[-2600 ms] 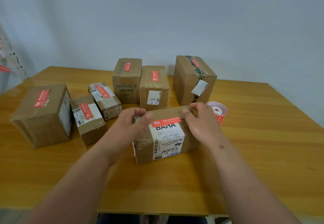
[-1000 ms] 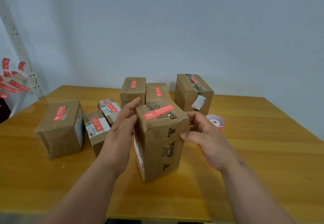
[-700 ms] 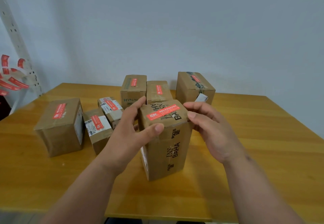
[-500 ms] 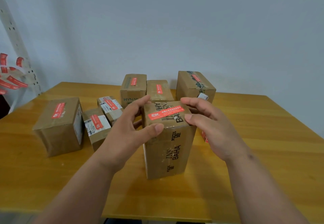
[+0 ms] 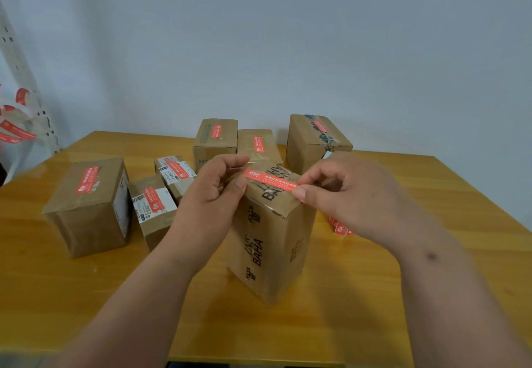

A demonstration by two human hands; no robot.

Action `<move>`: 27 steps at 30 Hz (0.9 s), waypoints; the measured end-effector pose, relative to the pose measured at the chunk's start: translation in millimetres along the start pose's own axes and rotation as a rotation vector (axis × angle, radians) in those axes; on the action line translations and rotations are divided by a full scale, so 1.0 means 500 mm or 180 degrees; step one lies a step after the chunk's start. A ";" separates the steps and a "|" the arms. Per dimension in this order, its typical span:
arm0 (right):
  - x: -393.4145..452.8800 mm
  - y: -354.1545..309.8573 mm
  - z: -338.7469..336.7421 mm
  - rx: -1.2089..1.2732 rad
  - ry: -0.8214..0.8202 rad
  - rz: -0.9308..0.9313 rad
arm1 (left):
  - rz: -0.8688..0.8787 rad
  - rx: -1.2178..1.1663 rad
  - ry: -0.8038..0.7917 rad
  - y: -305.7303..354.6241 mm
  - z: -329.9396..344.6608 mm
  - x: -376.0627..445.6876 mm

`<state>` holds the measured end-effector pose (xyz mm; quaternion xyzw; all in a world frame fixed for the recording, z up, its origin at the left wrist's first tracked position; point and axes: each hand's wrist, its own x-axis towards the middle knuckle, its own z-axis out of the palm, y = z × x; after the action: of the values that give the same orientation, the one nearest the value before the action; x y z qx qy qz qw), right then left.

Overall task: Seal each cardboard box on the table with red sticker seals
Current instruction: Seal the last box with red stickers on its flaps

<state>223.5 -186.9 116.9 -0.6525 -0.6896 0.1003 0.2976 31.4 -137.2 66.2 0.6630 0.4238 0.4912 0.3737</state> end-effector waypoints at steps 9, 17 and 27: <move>-0.012 -0.061 -0.024 -0.0964 -0.0328 -0.0336 | 0.0052 0.0245 0.0027 0.004 0.009 0.013; -0.010 -0.074 -0.023 -0.1519 -0.0364 -0.0591 | 0.0037 0.0254 0.0024 0.000 0.010 0.012; -0.010 -0.068 -0.023 -0.1362 -0.0304 -0.0506 | 0.0047 0.0318 -0.0025 0.001 0.010 0.010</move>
<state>201.3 -198.8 142.7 -0.6390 -0.7576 -0.0412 0.1265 37.1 -133.1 66.9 0.6858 0.4414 0.4696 0.3382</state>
